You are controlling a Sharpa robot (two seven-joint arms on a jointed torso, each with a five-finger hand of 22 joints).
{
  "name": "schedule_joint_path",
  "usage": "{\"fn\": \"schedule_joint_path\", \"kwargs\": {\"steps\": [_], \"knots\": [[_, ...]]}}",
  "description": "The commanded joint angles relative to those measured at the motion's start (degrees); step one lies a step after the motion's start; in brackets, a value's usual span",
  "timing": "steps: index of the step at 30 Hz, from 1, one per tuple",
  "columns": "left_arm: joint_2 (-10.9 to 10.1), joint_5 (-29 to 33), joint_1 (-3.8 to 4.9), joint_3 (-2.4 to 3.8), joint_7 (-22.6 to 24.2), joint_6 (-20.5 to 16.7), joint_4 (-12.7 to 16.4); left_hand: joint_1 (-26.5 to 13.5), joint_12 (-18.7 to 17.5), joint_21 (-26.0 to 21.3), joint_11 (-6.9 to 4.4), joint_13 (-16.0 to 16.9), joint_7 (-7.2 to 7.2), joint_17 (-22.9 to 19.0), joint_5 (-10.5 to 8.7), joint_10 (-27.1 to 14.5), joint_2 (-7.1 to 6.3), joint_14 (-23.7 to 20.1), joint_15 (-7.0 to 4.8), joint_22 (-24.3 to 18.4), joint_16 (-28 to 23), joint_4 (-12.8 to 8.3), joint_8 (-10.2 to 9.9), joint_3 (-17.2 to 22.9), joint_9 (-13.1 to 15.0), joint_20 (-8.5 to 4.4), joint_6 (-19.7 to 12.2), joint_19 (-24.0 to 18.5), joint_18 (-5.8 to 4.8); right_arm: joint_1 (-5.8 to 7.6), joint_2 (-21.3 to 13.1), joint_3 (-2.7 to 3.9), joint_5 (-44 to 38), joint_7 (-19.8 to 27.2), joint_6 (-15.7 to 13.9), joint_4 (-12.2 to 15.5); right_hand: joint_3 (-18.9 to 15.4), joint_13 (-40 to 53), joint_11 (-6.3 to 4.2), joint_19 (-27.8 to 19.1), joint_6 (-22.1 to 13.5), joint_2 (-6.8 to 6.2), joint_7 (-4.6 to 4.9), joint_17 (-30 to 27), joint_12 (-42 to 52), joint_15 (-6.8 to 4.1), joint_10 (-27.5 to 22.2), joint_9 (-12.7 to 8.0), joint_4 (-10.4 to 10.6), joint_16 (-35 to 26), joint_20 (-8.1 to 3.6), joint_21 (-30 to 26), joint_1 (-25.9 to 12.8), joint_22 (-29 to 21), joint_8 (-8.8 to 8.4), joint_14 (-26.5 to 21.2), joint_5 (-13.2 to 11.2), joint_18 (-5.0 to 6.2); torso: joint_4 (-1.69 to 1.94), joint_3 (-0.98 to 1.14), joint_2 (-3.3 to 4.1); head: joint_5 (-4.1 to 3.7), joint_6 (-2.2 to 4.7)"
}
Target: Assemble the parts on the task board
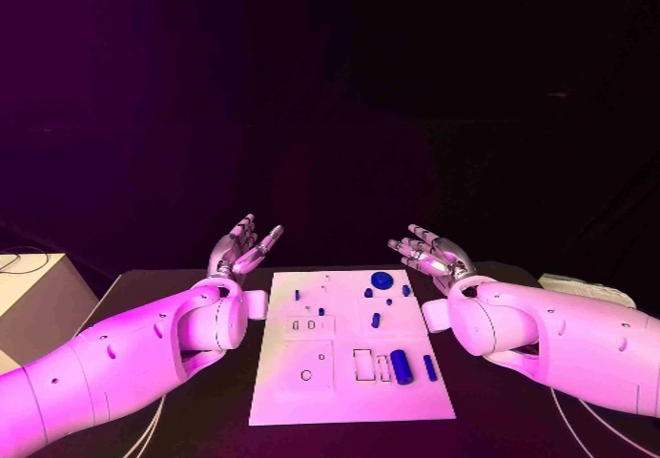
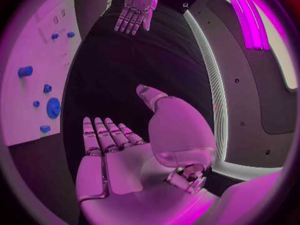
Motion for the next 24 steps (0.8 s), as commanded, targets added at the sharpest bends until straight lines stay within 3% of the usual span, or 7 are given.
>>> {"fn": "schedule_joint_path", "kwargs": {"steps": [1, 6, 8, 12, 13, 17, 24], "knots": [[0.41, -3.77, -0.16, 0.46, -0.32, 6.99, -0.89, 3.28, 0.35, 0.28, 0.91, 0.10, 5.61, 0.10, 0.36, 0.21, -0.24, 0.24, 0.88, 0.12, 0.32, 0.89, 0.43, 0.59, 0.18, 0.94, 0.75, 0.30, 0.61, 0.99, 0.21, -0.68, -3.98, -6.57, 9.51, -0.90, 1.25, 0.39, 0.79, 9.27, 2.78, -0.08, 9.54, 0.86, 0.70, 0.73, 4.67, 0.63, -0.41, 1.34, 0.39, 1.98, 3.82, 0.91, 0.92, 6.34, 0.26, 1.05, 0.00, 0.00, 0.02, -0.01, 0.01], [0.46, -3.86, -0.19, 0.56, -0.34, 7.18, -1.05, 3.37, 0.59, 0.40, 1.64, 0.29, 6.23, 0.21, 0.25, 1.56, 0.43, 0.71, 1.35, 0.19, 0.46, 0.79, 0.79, 1.00, 0.53, 1.24, 1.95, 0.57, 0.51, 1.87, 0.32, -1.42, -4.66, -8.06, 11.48, -1.58, 1.76, 0.87, 0.75, 25.03, 7.83, -0.24, 9.54, 2.08, 1.42, -0.08, 11.95, 1.85, -1.60, 3.24, 0.27, 5.25, 6.09, 2.21, 2.37, 15.61, -0.33, 2.05, 0.00, 0.00, 0.02, -0.01, 0.01], [0.45, -5.10, -0.55, 0.55, -1.50, 8.44, -1.97, 3.34, 0.87, 0.56, 2.52, 0.50, 6.89, 0.43, 0.21, 3.28, 0.83, 1.79, 1.63, 0.28, 0.72, 0.62, 1.24, 1.30, 0.94, 1.30, 3.39, 1.09, 0.21, 2.36, 1.12, -1.41, -27.92, -7.40, 9.63, -7.62, 3.11, 2.15, -0.80, 33.26, 18.99, -0.45, 9.01, 4.44, 4.46, -2.16, 28.37, 4.61, -3.67, 7.57, -0.02, 7.41, 9.27, 2.69, 6.10, 31.69, -0.64, 4.03, -0.11, -0.09, 0.05, -0.88, -1.81], [-0.25, -6.63, -0.56, 0.54, -2.40, 10.00, -1.70, 3.14, 1.98, 4.29, 5.11, 1.23, 8.41, 3.19, 0.15, 12.32, 1.35, 16.21, 1.46, 2.00, 4.94, 0.12, 3.46, 1.89, 2.76, 1.26, 10.10, 13.30, -0.21, 2.47, 1.50, -1.38, -40.05, -9.50, 9.24, -8.95, 6.32, 1.93, -3.14, 40.16, 35.59, -2.23, 6.78, 4.93, 5.33, -4.67, 39.55, 7.98, -6.49, 9.17, -1.48, 8.49, 12.43, 2.38, 11.45, 38.66, -1.32, 5.17, -0.15, -0.12, 0.29, -0.93, -1.99], [-0.68, -7.53, -0.56, 0.54, -2.76, 10.88, -1.44, 2.33, 4.12, 8.25, 5.13, 2.27, 8.17, 5.97, 0.15, 23.54, 1.18, 29.25, 0.26, 3.70, 9.57, 0.20, 6.15, 1.43, 4.74, 1.15, 17.54, 25.60, 1.52, 2.58, 1.64, -1.37, -44.63, -10.36, 9.16, -9.22, 7.73, 2.02, -4.48, 43.14, 38.76, -3.42, 5.52, 5.29, 5.90, -6.00, 43.78, 8.39, -6.95, 10.19, -2.77, 9.27, 12.55, 2.54, 12.80, 42.14, -1.77, 5.23, -0.13, -0.09, 0.41, -0.90, -2.24], [-2.09, -9.64, -0.53, 0.54, -3.70, 12.56, -0.03, 1.66, 8.86, 13.33, 1.94, 3.60, 7.10, 10.43, 0.12, 44.99, 0.94, 43.82, -3.70, 4.93, 16.35, -0.15, 12.28, 1.10, 8.94, 0.37, 34.81, 36.73, 4.95, 3.12, 2.06, -1.32, -54.35, -12.42, 8.54, -9.52, 8.94, 1.96, -6.10, 48.98, 42.10, -4.84, 4.19, 6.32, 5.15, -8.24, 48.83, 8.74, -7.10, 11.85, -5.36, 11.56, 12.53, 3.36, 13.76, 48.43, -1.55, 5.16, -0.01, -0.22, 1.18, -0.97, -2.32], [-5.35, -11.71, -0.49, 0.56, -4.26, 16.46, 4.67, 2.65, 10.36, 23.71, -2.62, 4.86, 3.89, 23.13, 0.17, 58.30, -1.24, 61.24, -9.82, 9.10, 32.29, -0.51, 14.94, 4.20, 10.94, -6.28, 41.85, 52.21, 4.77, 4.85, 3.27, -1.19, -67.97, -16.31, 8.43, -10.60, 6.14, 2.38, -9.65, 61.01, 48.10, -5.71, 1.78, 11.77, 4.09, -13.44, 57.88, 9.99, -7.33, 18.24, -11.35, 23.09, 12.68, 9.66, 14.53, 64.32, -1.61, 4.97, 0.82, -0.39, 3.09, -1.80, -1.87]]}}
